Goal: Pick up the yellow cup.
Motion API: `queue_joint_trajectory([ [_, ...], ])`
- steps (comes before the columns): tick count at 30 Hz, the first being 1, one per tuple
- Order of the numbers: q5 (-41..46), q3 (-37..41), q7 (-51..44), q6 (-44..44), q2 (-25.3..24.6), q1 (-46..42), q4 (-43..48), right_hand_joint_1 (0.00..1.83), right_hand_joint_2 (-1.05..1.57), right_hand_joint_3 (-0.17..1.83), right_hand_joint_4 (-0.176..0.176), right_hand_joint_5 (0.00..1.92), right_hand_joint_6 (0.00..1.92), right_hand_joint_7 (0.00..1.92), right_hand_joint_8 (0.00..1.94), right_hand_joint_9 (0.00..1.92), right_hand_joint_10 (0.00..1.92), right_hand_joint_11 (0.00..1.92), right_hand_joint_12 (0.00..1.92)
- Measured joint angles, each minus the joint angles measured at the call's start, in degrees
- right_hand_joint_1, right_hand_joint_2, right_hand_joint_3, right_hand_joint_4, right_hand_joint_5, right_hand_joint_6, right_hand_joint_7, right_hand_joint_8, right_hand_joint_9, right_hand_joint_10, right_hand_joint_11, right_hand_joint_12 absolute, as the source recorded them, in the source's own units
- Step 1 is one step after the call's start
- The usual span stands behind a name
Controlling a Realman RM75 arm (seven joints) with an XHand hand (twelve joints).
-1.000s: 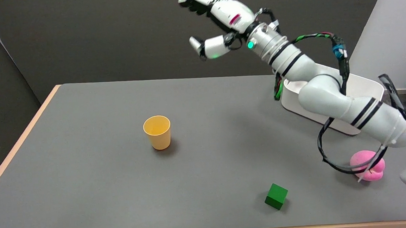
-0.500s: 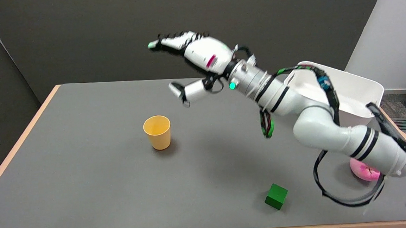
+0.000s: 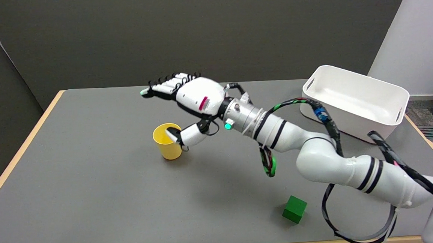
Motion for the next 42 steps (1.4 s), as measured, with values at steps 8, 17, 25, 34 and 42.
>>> queue_joint_trajectory([
  [8,1.84,-2.13,-3.74,-0.67,-3.51,2.16,-3.78,0.75,0.67,0.98,0.077,0.16,0.4,0.27,0.32,0.25,0.66,0.16,1.23],
  [17,3.05,-4.23,-5.82,-1.87,-6.26,5.91,-7.4,0.75,0.67,0.98,0.08,0.18,0.42,0.27,0.32,0.25,0.66,0.16,1.23],
  [25,3.56,-5.43,-7.37,-2.7,-7.54,7.07,-10.65,0.7,0.67,1.01,0.082,0.2,0.46,0.25,0.33,0.22,0.66,0.17,1.2],
  [34,3.91,-5.48,-14.15,-3.14,-7.31,5.92,-11.96,0.68,0.66,1.01,0.087,0.24,0.52,0.24,0.32,0.21,0.67,0.18,1.23],
  [42,4.19,-4.14,-19.72,-3.45,-5.36,4.07,-10.72,0.68,0.66,1.01,0.09,0.25,0.54,0.26,0.32,0.22,0.68,0.21,1.27],
])
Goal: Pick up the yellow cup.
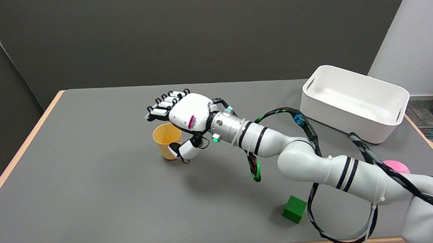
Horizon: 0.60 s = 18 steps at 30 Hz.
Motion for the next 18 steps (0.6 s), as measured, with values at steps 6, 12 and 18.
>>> queue_joint_trajectory([
  [6,0.17,0.67,-2.37,-0.11,1.15,-0.87,0.53,0.68,0.65,1.01,0.082,0.23,0.51,0.26,0.33,0.22,0.68,0.21,1.27],
  [12,0.25,0.84,-3.86,-0.11,1.35,-0.98,-0.08,0.72,0.65,0.97,0.073,0.22,0.45,0.26,0.31,0.22,0.68,0.2,1.31],
  [18,0.67,-0.54,-4.65,-0.11,0.83,0.51,-1.69,0.66,0.65,1.01,0.082,0.22,0.49,0.25,0.32,0.22,0.68,0.22,1.28],
])
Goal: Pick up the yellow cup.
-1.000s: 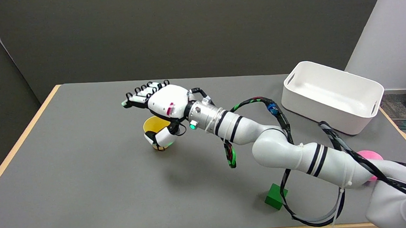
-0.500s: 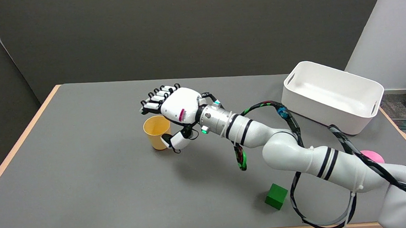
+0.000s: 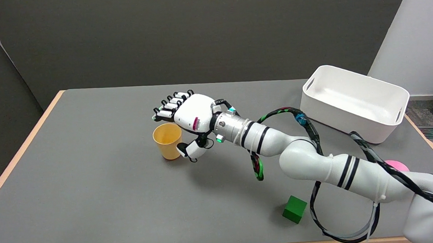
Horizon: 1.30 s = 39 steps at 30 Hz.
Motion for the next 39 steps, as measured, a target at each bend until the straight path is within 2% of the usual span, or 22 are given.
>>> queue_joint_trajectory([
  [18,2.51,-2.26,-1.11,0.02,-1.82,1.66,-5.4,0.66,0.66,1.01,0.095,0.25,0.54,0.25,0.32,0.22,0.68,0.22,1.27],
  [19,2.58,-2.26,-1.15,0.03,-1.86,1.66,-5.51,0.72,0.67,0.95,0.114,0.31,0.65,0.26,0.31,0.23,0.67,0.2,1.3],
  [23,2.83,-2.24,-1.31,0.05,-2.04,1.61,-5.97,0.67,0.67,0.99,0.128,0.33,0.71,0.25,0.33,0.22,0.67,0.22,1.26],
  [34,3.09,-2.22,-1.51,0.11,-2.35,1.73,-6.92,0.72,0.7,0.98,0.149,0.35,0.81,0.25,0.32,0.23,0.67,0.22,1.26],
  [36,3.12,-2.24,-1.53,0.14,-2.43,1.95,-7.1,0.77,0.7,0.95,0.155,0.35,0.85,0.26,0.3,0.23,0.67,0.2,1.29],
  [39,3.18,-2.35,-1.56,0.14,-2.55,2.33,-7.42,0.75,0.72,0.97,0.168,0.36,0.92,0.26,0.31,0.23,0.67,0.21,1.28],
])
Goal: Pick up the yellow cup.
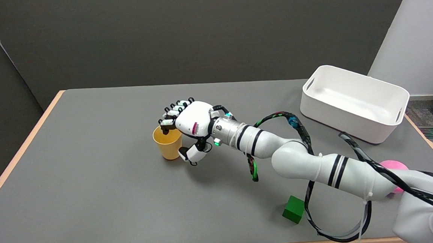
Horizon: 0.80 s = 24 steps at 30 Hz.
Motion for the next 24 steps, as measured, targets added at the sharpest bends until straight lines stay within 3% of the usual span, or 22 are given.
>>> queue_joint_trajectory([
  [2,0.02,-0.12,-0.01,0.0,-0.1,0.25,-0.23,0.79,0.73,0.94,0.166,0.35,0.95,0.26,0.3,0.24,0.67,0.21,1.29],
  [3,0.03,-0.18,-0.01,0.0,-0.15,0.37,-0.35,0.76,0.75,0.98,0.175,0.39,1.11,0.27,0.31,0.24,0.67,0.22,1.28],
  [5,0.03,-0.3,-0.02,0.01,-0.28,0.7,-0.67,0.75,1.16,0.4,0.176,0.5,1.61,0.25,0.38,0.23,0.7,0.23,1.26],
  [6,0.04,-0.35,-0.02,0.01,-0.34,0.82,-0.79,0.76,1.21,0.33,0.176,0.54,1.68,0.25,0.41,0.23,0.7,0.24,1.24],
  [8,0.05,-0.43,-0.03,0.01,-0.49,1.07,-1.08,0.79,1.15,0.41,0.176,0.58,1.65,0.27,0.43,0.24,0.7,0.25,1.23],
  [10,0.08,-0.52,-0.03,0.03,-0.61,1.33,-1.36,0.82,1.12,0.41,0.176,0.62,1.59,0.3,0.39,0.25,0.69,0.21,1.31],
  [24,0.12,-1.46,-0.08,0.24,-1.62,3.22,-3.27,0.86,1.07,0.46,0.176,0.67,1.55,0.35,0.44,0.29,0.72,0.24,1.33],
])
